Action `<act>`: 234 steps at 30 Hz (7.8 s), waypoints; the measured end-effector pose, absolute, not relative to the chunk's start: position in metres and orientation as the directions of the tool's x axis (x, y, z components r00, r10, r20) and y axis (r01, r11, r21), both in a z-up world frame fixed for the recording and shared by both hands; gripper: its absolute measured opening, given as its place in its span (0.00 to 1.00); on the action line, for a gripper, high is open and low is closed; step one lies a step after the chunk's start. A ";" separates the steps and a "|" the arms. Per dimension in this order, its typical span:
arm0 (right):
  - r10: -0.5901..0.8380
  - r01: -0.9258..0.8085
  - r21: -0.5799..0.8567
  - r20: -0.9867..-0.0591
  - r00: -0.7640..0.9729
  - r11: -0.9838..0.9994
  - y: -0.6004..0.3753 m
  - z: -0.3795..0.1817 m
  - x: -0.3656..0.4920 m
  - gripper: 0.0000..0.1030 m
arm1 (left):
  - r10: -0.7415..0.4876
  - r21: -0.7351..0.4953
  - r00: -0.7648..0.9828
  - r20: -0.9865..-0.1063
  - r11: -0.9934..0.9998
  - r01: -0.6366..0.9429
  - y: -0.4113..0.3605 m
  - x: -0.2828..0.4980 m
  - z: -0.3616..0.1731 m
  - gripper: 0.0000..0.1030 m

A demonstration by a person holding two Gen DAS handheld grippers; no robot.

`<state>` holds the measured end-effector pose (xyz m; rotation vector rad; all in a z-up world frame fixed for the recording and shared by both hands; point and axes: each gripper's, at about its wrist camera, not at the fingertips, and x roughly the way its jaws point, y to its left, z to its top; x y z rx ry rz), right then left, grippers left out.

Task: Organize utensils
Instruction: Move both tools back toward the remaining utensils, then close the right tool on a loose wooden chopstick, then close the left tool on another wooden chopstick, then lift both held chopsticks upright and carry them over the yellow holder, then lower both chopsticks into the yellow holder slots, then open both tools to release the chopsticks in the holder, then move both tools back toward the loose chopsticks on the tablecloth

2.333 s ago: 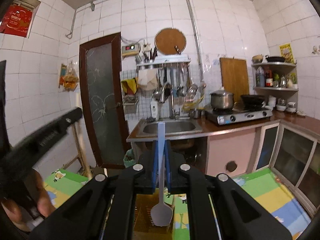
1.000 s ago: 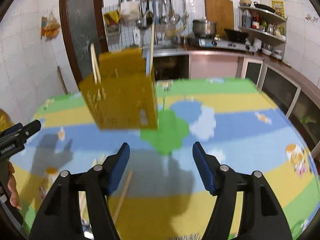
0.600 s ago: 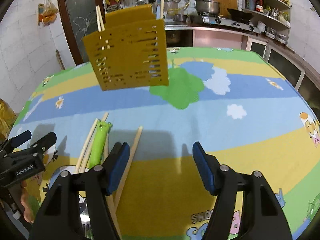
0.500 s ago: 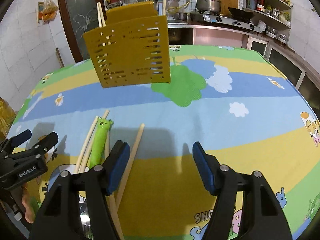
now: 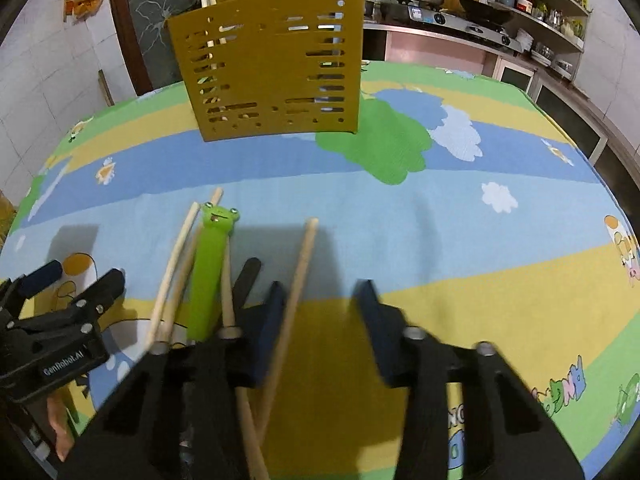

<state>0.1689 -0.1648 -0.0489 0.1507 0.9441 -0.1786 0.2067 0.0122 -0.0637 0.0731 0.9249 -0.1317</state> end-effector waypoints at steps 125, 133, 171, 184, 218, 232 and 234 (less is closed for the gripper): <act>-0.020 0.038 0.227 -0.080 0.997 0.973 -0.244 0.114 0.090 0.06 | -0.255 -0.067 0.932 -0.257 0.967 0.246 -0.003 0.129 0.131 0.04; -0.015 0.016 0.279 -0.007 1.000 0.960 -0.266 0.147 0.155 0.06 | -0.273 -0.066 0.952 -0.135 0.962 0.267 -0.026 0.188 0.179 0.04; 0.011 0.003 0.176 -0.078 0.997 0.984 -0.254 0.083 0.297 0.06 | -0.276 -0.086 0.937 -0.214 0.961 0.264 -0.079 0.338 0.095 0.06; -0.050 0.087 0.111 -0.296 0.954 0.990 -0.258 0.095 0.239 0.07 | -0.202 -0.048 0.913 -0.353 0.979 0.198 -0.028 0.263 0.100 0.89; 0.021 0.038 0.066 -0.717 0.696 0.997 -0.169 -0.029 0.151 0.70 | -0.054 0.018 0.683 -0.728 0.995 0.098 0.051 0.179 -0.040 0.95; 0.058 0.016 0.089 -0.769 0.637 0.996 -0.156 -0.050 0.168 0.37 | -0.077 0.004 0.651 -0.755 0.992 0.123 0.045 0.179 -0.054 0.95; 0.056 0.018 0.088 -0.767 0.639 0.996 -0.154 -0.049 0.168 0.18 | -0.079 0.002 0.646 -0.760 0.992 0.123 0.046 0.181 -0.055 0.95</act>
